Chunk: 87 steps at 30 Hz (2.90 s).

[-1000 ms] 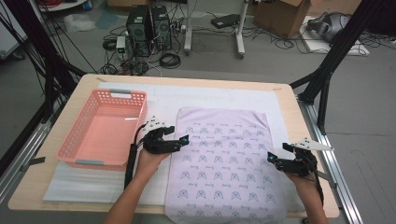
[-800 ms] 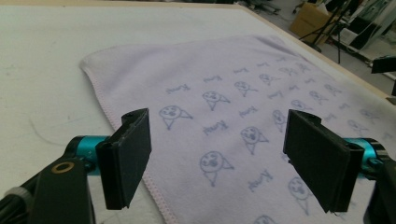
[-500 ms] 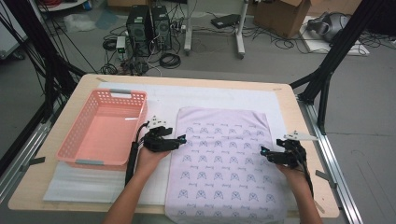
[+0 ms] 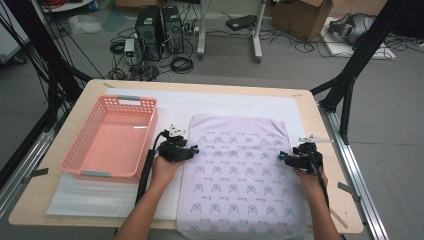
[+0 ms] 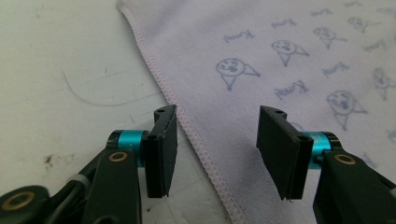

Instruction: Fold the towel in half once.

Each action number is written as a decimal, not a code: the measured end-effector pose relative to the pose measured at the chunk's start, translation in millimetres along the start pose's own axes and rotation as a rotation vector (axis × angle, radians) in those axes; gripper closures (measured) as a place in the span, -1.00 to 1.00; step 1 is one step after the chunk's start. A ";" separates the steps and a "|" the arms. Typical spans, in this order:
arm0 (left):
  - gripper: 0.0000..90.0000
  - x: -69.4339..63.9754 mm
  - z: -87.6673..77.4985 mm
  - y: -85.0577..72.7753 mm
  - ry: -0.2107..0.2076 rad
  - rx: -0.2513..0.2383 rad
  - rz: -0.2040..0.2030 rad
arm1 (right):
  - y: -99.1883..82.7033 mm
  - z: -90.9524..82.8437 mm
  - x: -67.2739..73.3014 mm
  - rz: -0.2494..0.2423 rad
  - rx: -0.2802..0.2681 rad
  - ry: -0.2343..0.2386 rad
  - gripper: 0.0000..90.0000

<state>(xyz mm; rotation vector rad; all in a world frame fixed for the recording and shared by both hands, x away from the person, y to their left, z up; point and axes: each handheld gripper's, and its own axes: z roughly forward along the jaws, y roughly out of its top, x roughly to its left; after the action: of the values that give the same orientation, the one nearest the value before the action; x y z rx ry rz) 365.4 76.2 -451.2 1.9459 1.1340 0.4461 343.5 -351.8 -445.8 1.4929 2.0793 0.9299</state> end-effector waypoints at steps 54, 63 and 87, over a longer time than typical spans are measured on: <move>0.93 -23.5 -95.9 -44.8 -0.195 -0.101 -0.079 | -57.0 -92.1 16.2 0.024 -0.061 0.155 0.91; 0.06 -17.9 -76.2 -37.1 -0.186 -0.058 -0.148 | -54.0 -88.7 15.8 0.081 -0.061 0.113 0.35; 0.91 -18.8 -46.3 -13.6 -0.093 -0.087 -0.111 | -10.8 -42.5 15.9 0.033 -0.017 0.030 0.88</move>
<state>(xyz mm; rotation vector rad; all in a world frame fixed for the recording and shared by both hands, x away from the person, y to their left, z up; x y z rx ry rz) 318.1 85.9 -432.4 1.8000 1.1377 0.3364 302.6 -350.8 -423.5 1.5178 2.0683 0.9852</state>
